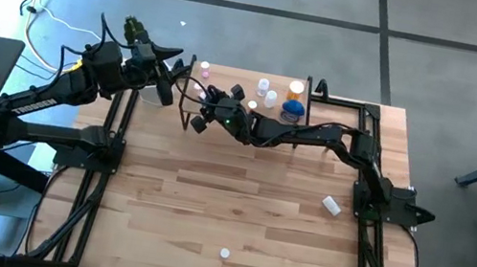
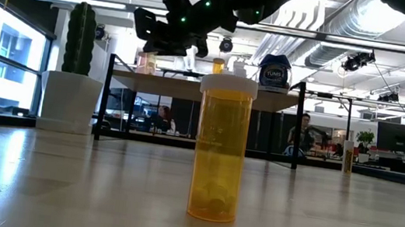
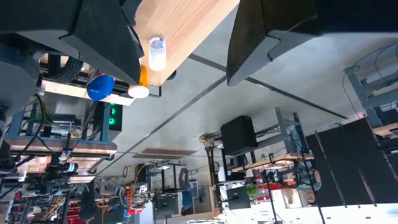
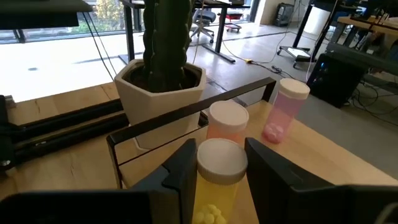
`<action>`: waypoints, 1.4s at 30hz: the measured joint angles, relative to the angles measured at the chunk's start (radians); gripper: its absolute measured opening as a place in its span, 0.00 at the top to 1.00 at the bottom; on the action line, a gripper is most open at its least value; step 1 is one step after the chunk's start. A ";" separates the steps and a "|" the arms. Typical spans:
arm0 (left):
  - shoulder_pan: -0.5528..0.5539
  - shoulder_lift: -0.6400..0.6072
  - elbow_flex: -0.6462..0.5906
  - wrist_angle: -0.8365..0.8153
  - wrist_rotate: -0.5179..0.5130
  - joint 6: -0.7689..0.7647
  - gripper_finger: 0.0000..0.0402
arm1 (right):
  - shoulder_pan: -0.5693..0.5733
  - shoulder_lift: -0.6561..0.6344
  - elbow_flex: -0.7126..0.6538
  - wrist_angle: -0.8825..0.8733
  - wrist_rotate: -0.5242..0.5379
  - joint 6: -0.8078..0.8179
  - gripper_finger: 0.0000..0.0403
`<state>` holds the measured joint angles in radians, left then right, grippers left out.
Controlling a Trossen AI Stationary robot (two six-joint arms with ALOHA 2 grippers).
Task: Pick and place medicine bottles onto shelf by color
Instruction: Put the yellow pill bottle on the shelf, then put the top white pill bottle on the shelf
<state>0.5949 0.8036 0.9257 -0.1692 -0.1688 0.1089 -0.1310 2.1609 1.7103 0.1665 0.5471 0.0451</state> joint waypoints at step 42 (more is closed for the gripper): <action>0.000 -0.050 0.000 -0.014 -0.002 0.000 0.43 | -0.013 0.000 0.473 -0.529 0.107 -0.279 0.57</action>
<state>0.5953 0.7536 0.9257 -0.1833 -0.1712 0.1089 -0.1437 2.1605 2.1836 -0.3625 0.6544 -0.2341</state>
